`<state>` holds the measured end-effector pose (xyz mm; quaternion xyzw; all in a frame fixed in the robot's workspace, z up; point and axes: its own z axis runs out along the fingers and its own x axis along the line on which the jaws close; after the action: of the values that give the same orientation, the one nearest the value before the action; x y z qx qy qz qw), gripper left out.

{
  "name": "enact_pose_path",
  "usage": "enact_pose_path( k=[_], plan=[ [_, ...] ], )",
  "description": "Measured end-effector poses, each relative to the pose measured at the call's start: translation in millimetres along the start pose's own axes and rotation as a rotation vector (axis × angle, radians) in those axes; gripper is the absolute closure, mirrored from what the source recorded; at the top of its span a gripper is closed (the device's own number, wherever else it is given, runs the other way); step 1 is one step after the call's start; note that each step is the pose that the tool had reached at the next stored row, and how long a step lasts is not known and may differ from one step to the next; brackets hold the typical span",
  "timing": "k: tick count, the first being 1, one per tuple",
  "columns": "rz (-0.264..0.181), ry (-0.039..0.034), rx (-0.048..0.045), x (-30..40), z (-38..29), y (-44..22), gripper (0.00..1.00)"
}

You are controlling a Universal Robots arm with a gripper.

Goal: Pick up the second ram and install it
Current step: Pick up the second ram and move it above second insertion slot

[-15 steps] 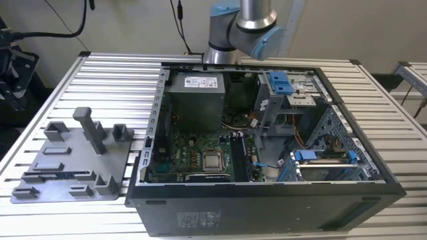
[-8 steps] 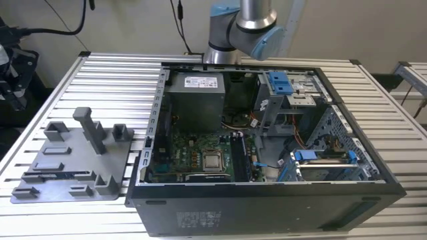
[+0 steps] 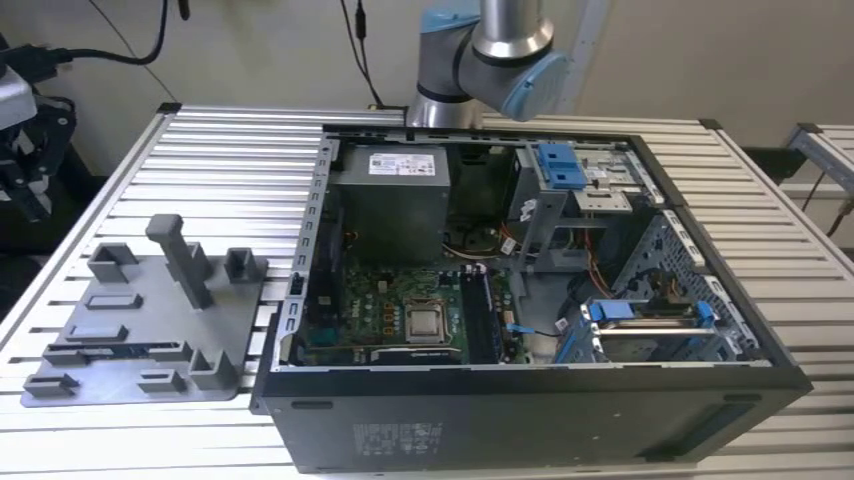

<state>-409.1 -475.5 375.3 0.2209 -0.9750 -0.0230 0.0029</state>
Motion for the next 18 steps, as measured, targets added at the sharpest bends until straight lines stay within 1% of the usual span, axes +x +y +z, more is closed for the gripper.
enact_pose_path(
  k=[6, 9, 11, 12, 15, 18],
  plan=[
    [-0.100, 0.0037, -0.0002, -0.1, 0.1, 0.0, 0.89],
    [-0.151, 0.0022, 0.0019, -0.1, 0.1, 0.0, 0.89],
    [-0.179, -0.0017, 0.0047, -0.1, 0.0, 0.0, 0.89],
    [-0.195, -0.0026, 0.0053, -0.1, 0.1, 0.0, 0.89],
    [-0.248, -0.0009, 0.0051, 0.0, 0.2, 0.0, 0.89],
    [-0.284, 0.0007, 0.0047, 0.1, 0.2, 0.0, 0.89]
  ],
)
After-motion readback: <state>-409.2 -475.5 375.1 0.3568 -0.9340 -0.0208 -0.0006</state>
